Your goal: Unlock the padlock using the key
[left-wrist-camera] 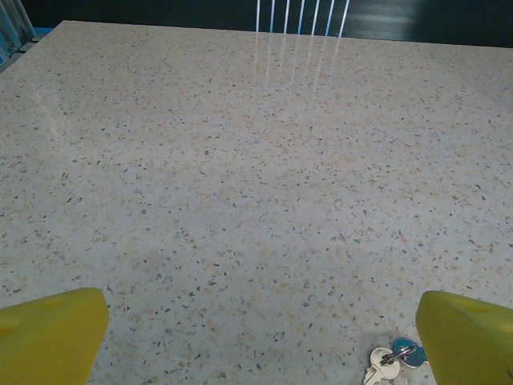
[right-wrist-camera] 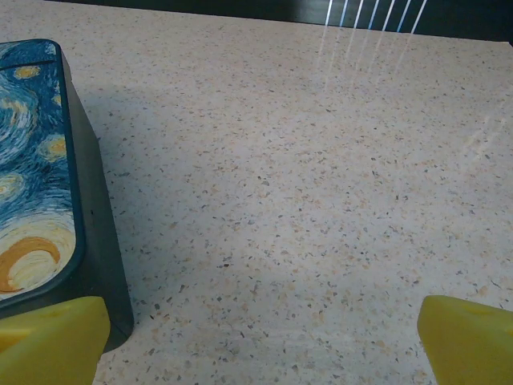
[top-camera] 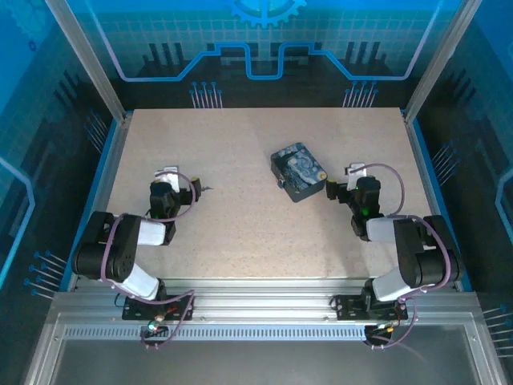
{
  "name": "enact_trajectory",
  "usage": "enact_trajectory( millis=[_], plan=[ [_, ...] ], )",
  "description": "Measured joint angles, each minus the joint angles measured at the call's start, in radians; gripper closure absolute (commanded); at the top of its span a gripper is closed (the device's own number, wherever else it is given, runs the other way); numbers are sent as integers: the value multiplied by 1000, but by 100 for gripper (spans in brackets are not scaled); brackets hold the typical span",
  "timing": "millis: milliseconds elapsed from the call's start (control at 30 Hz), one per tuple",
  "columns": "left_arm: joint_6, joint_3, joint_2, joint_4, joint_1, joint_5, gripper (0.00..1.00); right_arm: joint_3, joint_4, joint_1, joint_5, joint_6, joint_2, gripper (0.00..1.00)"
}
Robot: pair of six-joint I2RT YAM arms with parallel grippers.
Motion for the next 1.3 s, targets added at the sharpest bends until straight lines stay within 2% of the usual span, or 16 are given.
enact_trajectory(
  millis=[967,1300],
  plan=[
    [-1,6,0,-13,11,23,1,6,-24,0,1,0,-5,0],
    [-11,191,-142,-346,11,-2,1,117,-272,-40,-19,43,-190,0]
  ],
)
